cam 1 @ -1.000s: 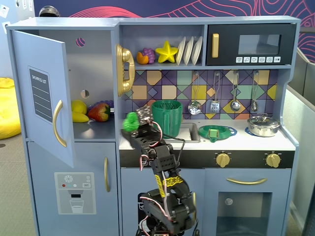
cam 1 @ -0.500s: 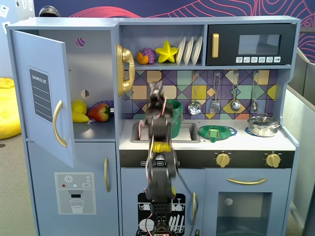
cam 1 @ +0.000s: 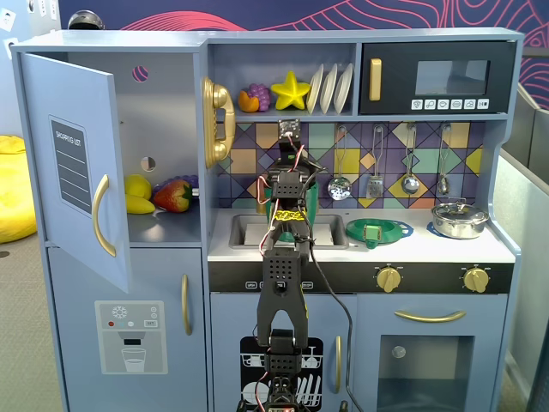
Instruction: Pick up the green pineapple from the left cabinet and place it in the green recipient
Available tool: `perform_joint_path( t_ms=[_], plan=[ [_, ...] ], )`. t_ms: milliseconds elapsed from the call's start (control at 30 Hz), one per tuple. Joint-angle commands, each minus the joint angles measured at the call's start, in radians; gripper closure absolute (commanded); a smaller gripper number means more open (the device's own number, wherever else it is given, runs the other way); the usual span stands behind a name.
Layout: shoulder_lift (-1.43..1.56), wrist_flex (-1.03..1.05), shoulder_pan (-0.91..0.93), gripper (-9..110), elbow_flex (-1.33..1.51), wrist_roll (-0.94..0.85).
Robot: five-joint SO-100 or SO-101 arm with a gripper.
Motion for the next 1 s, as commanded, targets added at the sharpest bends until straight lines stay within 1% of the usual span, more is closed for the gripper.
perform_joint_path(
  t_ms=[0,100,200,267,333,400,533,633,733,767,867,967],
  plan=[
    [0.032,0.008,-0.005,66,-0.078,0.034],
    [0.055,0.009,0.003,65,-0.061,0.04],
    [0.107,0.015,0.006,67,-0.025,0.023],
    [0.21,0.005,0.0,69,0.069,0.006],
    [0.388,0.012,-0.009,70,0.232,-0.003],
    [0.578,0.109,-0.009,71,0.37,-0.011],
    [0.879,0.417,-0.035,73,0.503,0.018],
    [1.069,0.56,-0.037,75,0.752,0.026],
    [1.201,0.723,-0.015,75,1.048,0.114],
    [1.236,0.752,-0.014,76,1.149,0.109],
    [1.339,0.712,-0.025,78,1.479,0.124],
    [1.45,0.666,-0.052,79,1.73,0.158]
  ],
)
